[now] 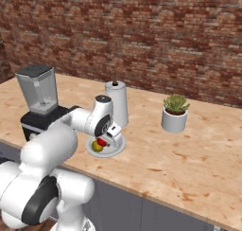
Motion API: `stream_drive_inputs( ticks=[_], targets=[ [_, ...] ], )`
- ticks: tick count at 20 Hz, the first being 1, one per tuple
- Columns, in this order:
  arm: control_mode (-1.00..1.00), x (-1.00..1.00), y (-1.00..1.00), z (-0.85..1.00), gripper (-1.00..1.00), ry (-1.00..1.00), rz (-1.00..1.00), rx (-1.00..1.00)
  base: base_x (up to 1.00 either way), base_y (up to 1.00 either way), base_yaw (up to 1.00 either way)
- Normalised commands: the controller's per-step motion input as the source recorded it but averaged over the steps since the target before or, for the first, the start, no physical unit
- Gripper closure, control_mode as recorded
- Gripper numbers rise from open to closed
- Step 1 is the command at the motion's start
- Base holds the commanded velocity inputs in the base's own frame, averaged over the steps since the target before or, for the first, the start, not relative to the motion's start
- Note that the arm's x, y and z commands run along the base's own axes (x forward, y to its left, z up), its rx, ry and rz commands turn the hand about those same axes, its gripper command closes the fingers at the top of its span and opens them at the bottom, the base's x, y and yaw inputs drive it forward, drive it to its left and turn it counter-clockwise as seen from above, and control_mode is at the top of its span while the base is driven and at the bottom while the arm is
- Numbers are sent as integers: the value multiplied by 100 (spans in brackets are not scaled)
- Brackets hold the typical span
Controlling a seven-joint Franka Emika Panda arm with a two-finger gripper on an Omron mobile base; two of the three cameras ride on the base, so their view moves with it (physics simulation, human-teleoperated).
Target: Pick the orange and apple from the fridge and place them on the plate next to the blender to make a fruit smoothie.
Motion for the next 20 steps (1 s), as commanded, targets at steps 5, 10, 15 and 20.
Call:
stream_drive_inputs(
  ticks=[5, 10, 15, 20],
  targets=[
    [-100, 51, -11, -44, 100, 0, 0, 4, 0, 0, 0],
    [-100, 50, -3, -42, 100, 0, 0, 0, 0, 0, 0],
    [-100, 40, 0, -48, -100, 3, 0, 0, 0, 0, 0],
    [-100, 3, 0, -20, -100, 0, 0, 0, 0, 0, 0]
  ],
)
